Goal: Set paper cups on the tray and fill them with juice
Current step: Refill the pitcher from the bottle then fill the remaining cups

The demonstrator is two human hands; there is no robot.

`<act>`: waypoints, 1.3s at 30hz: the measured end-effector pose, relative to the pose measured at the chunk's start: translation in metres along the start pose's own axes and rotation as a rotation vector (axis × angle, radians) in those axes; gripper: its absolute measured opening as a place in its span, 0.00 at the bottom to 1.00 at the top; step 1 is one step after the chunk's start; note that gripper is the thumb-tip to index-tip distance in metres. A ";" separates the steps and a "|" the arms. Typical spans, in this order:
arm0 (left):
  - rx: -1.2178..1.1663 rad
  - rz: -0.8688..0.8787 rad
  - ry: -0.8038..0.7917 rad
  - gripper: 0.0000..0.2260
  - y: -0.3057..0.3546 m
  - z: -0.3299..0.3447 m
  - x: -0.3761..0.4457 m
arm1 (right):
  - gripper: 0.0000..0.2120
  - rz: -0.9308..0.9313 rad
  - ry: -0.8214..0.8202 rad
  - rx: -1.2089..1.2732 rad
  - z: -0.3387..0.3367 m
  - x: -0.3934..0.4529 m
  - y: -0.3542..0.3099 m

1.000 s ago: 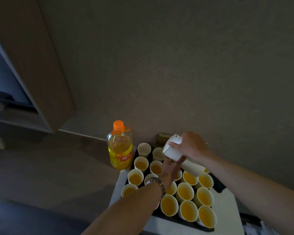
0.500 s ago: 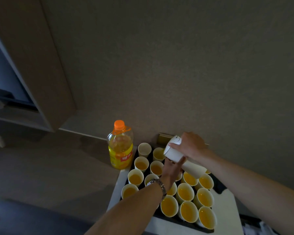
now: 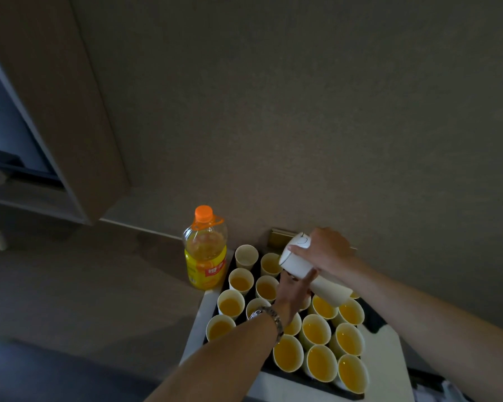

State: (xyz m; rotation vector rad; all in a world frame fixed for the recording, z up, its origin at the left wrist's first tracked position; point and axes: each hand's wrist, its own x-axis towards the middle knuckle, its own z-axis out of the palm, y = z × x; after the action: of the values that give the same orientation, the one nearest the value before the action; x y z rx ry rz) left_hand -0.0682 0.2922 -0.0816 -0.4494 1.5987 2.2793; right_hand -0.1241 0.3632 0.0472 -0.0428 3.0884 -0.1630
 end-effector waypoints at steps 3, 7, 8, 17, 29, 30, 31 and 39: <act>0.016 0.017 0.019 0.52 0.003 -0.002 0.001 | 0.30 0.010 0.019 0.026 -0.001 -0.002 0.000; 0.046 0.052 0.029 0.52 0.010 -0.004 -0.005 | 0.29 0.000 0.044 0.043 -0.001 -0.006 0.002; 0.069 0.057 0.038 0.52 0.011 -0.004 -0.006 | 0.29 -0.001 0.049 0.049 -0.001 -0.007 0.002; 0.230 0.102 0.098 0.37 0.017 -0.008 -0.011 | 0.28 0.002 0.092 0.065 -0.009 -0.019 0.000; 0.282 0.232 0.182 0.34 0.033 -0.025 -0.019 | 0.29 -0.028 0.145 0.162 -0.012 -0.025 -0.010; 0.277 0.229 0.188 0.35 0.033 -0.027 -0.019 | 0.29 -0.029 0.140 0.173 -0.011 -0.025 -0.012; 0.267 0.228 0.191 0.35 0.033 -0.029 -0.019 | 0.29 -0.032 0.137 0.182 -0.011 -0.025 -0.014; 0.291 0.239 0.172 0.29 0.042 -0.045 -0.022 | 0.29 -0.038 0.135 0.182 -0.005 -0.021 -0.028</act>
State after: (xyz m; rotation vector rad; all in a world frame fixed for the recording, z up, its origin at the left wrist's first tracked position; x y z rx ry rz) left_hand -0.0630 0.2348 -0.0514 -0.4071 2.1343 2.1651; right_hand -0.1028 0.3367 0.0561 -0.0862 3.1921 -0.4666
